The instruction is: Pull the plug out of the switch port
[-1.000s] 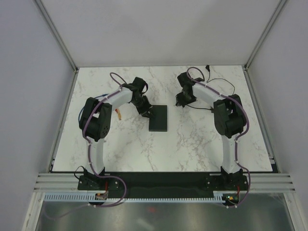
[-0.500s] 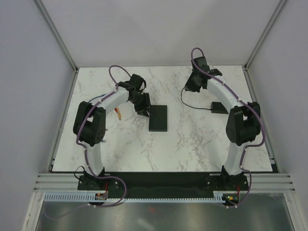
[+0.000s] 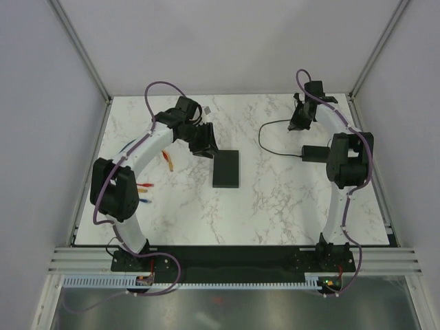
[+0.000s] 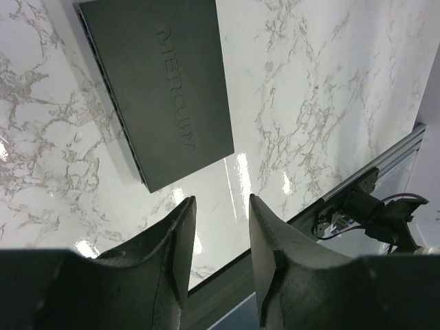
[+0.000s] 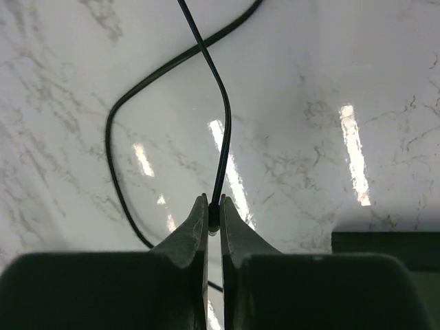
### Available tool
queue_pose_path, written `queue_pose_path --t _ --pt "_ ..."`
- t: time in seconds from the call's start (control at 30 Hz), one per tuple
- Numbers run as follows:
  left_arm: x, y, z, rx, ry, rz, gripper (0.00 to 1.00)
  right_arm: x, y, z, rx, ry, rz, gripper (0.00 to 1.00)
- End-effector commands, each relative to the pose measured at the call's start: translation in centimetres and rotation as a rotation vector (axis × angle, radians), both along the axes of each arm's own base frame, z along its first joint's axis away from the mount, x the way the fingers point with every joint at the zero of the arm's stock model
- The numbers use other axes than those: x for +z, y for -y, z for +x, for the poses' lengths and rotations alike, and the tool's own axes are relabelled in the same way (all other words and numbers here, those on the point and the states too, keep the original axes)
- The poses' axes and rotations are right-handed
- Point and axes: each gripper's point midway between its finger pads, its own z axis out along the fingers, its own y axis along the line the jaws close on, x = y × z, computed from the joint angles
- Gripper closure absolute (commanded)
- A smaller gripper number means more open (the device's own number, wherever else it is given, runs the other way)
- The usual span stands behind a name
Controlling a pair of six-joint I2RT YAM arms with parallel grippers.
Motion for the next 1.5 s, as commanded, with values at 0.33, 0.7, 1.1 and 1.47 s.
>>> queue_pose_path --t 0.33,0.7,1.1,1.47 --pt "2.1 -1.5 -0.6 -0.070 0.066 0.020 0.55 -3.8 3.3 4.0 -0.047 -0.037 -0.116 0.85" --pt "1.4 -1.5 -0.7 -0.049 0.022 0.018 0.53 -1.9 4.1 3.0 -0.043 -0.045 -0.160 0.48" --pt "-0.2 -1.8 -1.5 0.031 -0.009 0.045 0.31 3.8 -5.9 -5.4 0.193 0.008 -0.003 0.07" --pt "-1.8 -2.3 -3.9 0.015 -0.014 0.082 0.23 -0.6 -5.0 -15.5 0.230 -0.140 -0.051 0.02"
